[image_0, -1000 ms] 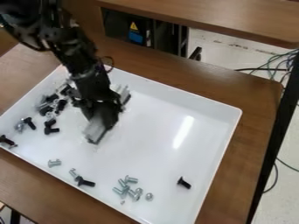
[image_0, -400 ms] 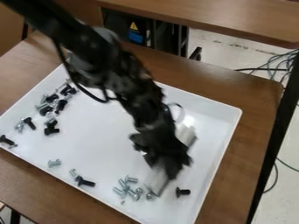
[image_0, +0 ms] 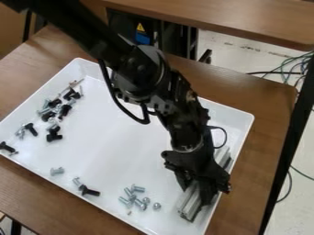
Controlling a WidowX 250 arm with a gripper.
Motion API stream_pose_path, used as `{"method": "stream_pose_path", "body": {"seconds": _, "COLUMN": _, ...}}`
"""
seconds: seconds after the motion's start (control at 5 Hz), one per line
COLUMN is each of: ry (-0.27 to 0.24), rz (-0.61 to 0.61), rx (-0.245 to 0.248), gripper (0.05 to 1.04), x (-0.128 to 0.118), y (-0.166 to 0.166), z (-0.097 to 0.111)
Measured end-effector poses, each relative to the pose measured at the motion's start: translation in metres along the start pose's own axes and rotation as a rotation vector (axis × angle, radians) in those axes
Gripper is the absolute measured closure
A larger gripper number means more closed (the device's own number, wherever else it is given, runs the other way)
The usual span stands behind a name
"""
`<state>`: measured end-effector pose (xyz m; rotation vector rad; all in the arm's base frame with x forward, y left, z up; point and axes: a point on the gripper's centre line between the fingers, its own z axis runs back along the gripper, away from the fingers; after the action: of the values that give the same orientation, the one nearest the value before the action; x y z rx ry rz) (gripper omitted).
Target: Sweep into pile
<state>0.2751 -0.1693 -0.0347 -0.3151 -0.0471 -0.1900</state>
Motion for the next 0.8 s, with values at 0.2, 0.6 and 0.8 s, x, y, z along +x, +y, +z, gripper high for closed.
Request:
{"method": "stream_pose_path", "body": {"seconds": 0.2, "ry": 0.011, "rz": 0.02, "rx": -0.008, "gripper": 0.721, "x": 0.0, "y": 0.001, "z": -0.005}}
{"method": "stream_pose_path", "body": {"seconds": 0.6, "ry": 0.046, "rz": 0.131, "rx": 0.07, "gripper": 0.721, "x": 0.003, "y": 0.081, "z": 0.01}}
{"method": "stream_pose_path", "body": {"seconds": 0.8, "ry": 0.071, "rz": 0.165, "rx": 0.141, "gripper": 0.721, "x": -0.004, "y": 0.126, "z": 0.023}}
